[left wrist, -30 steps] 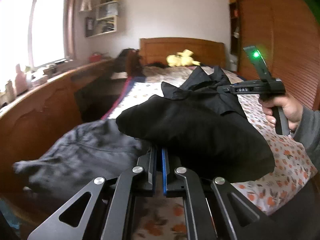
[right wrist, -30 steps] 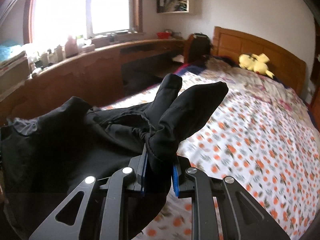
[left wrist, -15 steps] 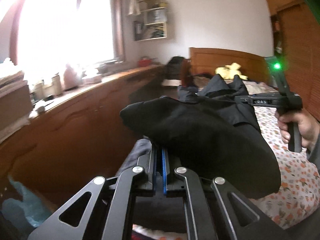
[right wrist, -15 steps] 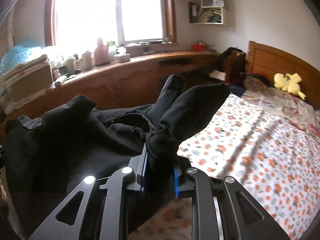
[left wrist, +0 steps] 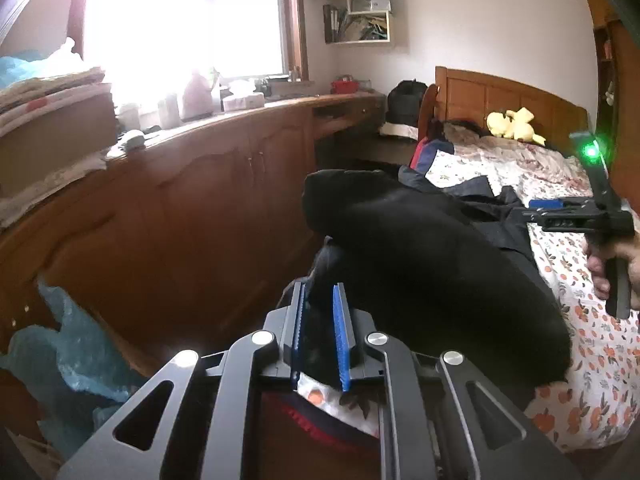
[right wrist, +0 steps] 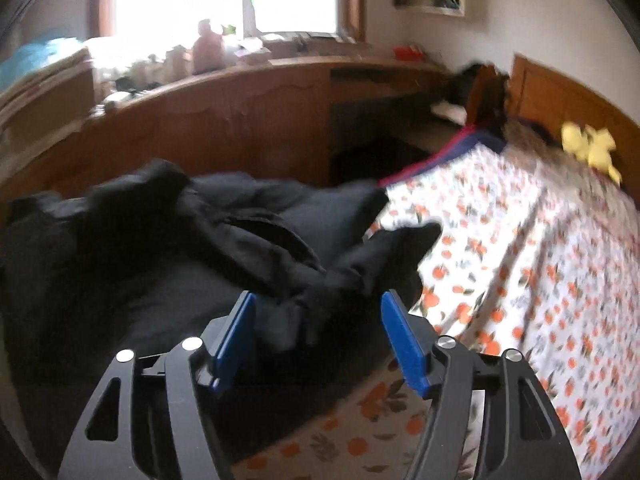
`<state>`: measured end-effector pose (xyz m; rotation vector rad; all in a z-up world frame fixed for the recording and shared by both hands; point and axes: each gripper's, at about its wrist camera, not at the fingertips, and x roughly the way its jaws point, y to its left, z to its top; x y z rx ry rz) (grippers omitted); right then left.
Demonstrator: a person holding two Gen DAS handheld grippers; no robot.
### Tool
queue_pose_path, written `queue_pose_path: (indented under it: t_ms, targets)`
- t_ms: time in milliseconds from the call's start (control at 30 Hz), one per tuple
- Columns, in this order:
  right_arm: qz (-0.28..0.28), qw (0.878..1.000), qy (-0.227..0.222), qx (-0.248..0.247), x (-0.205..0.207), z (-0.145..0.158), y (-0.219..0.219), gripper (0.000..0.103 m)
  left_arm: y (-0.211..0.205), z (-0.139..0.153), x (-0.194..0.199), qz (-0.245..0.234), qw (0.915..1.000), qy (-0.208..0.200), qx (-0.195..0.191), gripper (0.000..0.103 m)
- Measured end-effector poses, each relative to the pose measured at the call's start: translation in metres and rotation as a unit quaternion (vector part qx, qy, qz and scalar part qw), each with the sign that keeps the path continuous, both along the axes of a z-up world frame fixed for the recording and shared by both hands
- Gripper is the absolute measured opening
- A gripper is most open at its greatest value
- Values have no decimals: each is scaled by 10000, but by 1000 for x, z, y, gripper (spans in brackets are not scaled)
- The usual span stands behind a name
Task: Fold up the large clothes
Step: 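Carry the coat with the left tool toward the desk beside the bed, then lower the coat onto the pile by the desk and open the left tool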
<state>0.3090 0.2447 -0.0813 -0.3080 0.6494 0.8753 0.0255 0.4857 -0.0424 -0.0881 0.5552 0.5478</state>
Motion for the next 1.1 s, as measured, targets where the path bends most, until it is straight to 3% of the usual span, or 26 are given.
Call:
queue_pose_path:
  t_ms: [167, 333, 500, 700, 833, 1067, 1100]
  targets:
    - [260, 9994, -146, 166, -29, 29, -17, 63, -37, 33, -6, -271, 9987, -357, 249, 16]
    - [496, 9981, -198, 295, -61, 41, -31, 62, -71, 54, 30, -553, 9969, -304, 468, 16]
    - [583, 9972, -235, 395, -82, 49, -54, 62, -60, 41, 70, -458, 9982, 40, 390, 16]
    - [555, 9962, -400, 530, -100, 62, -87, 60, -11, -1, 84, 160, 9986, 501, 20, 16]
    - [547, 9957, -447, 607, -111, 67, -110, 60, 4, -16, 77, 276, 9982, 507, -182, 16]
    - [390, 9952, -519, 729, -120, 71, -150, 60, -9, 0, 68, 313, 9991, 289, -87, 16]
    - [339, 9950, -559, 761, -122, 73, -158, 60, -14, 4, 66, 346, 9991, 230, -32, 26]
